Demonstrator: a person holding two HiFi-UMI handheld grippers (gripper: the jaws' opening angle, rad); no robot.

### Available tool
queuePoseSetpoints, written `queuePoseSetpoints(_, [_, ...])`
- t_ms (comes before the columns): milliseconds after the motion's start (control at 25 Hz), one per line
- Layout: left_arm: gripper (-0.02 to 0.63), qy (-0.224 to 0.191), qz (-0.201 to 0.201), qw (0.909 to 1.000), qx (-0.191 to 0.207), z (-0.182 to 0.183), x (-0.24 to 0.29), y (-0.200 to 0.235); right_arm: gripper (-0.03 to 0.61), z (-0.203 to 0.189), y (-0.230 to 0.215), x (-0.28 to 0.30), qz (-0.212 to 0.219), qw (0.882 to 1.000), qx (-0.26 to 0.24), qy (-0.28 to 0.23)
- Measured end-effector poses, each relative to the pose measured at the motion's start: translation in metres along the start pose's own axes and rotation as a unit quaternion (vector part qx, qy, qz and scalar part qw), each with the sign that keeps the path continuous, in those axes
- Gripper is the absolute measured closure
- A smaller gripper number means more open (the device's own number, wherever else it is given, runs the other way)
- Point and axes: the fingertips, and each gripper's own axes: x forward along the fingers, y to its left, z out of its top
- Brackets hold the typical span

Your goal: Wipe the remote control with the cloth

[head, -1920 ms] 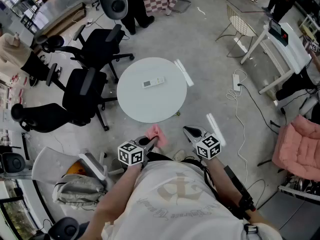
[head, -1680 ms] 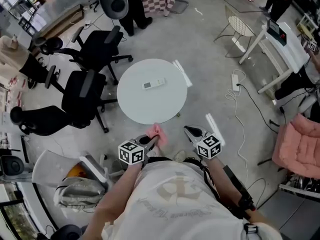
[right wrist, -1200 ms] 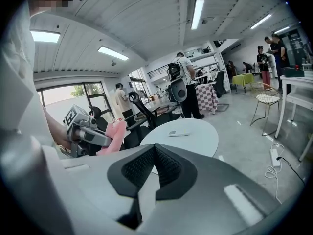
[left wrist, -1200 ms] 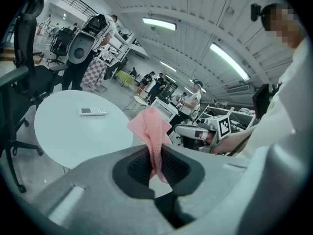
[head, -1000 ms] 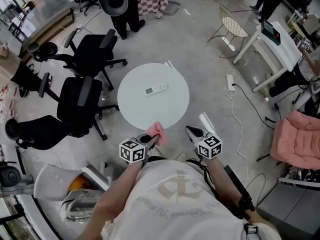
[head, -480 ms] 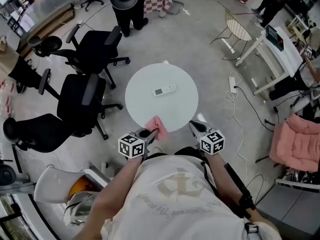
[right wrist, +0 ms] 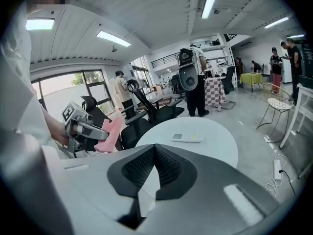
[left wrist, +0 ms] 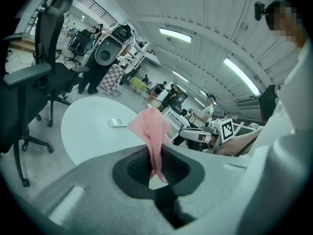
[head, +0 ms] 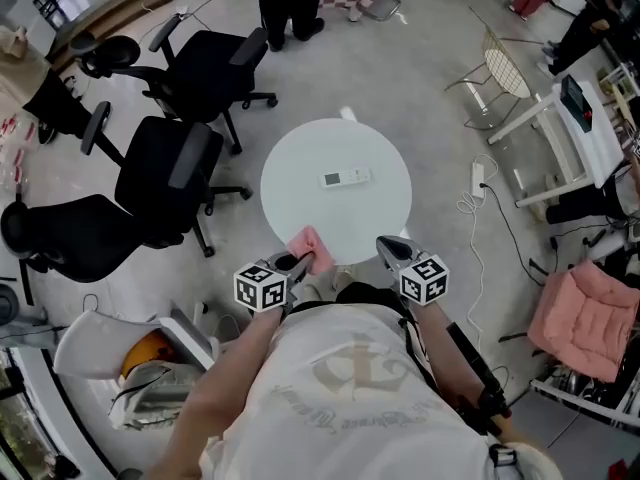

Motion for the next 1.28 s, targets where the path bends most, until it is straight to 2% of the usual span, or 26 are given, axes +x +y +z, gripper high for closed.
queuePoseSetpoints(200, [0.594, 0.002, 0.027, 0.9995, -0.015, 0.017, 0.015, 0.021, 0.571, 0.011, -0.026, 0.031, 0.022, 0.999, -0.016, 0.024])
queuePoseSetpoints(480, [0.594, 0.03, 0.028, 0.9991, -0.012, 0.05, 0.078, 0.029, 0.571, 0.026, -0.087, 0.061, 0.036, 0.997, -0.038, 0.057])
queuePoseSetpoints(720, [0.594, 0.055, 0.047, 0.9972, -0.019, 0.067, 0.119, 0.04, 0.571, 0.017, -0.131, 0.084, 0.06, 0.992, -0.056, 0.096])
queuePoseSetpoints(1080, [0.594, 0.074, 0.074, 0.9931, -0.053, 0.066, 0.151, 0.046, 0.57, -0.008, -0.174, 0.128, 0.094, 0.974, -0.127, 0.163])
queuePoseSetpoints(1280, [0.594, 0.083, 0.088, 0.9905, -0.065, 0.06, 0.163, 0.064, 0.54, -0.018, -0.189, 0.149, 0.098, 0.96, -0.178, 0.191])
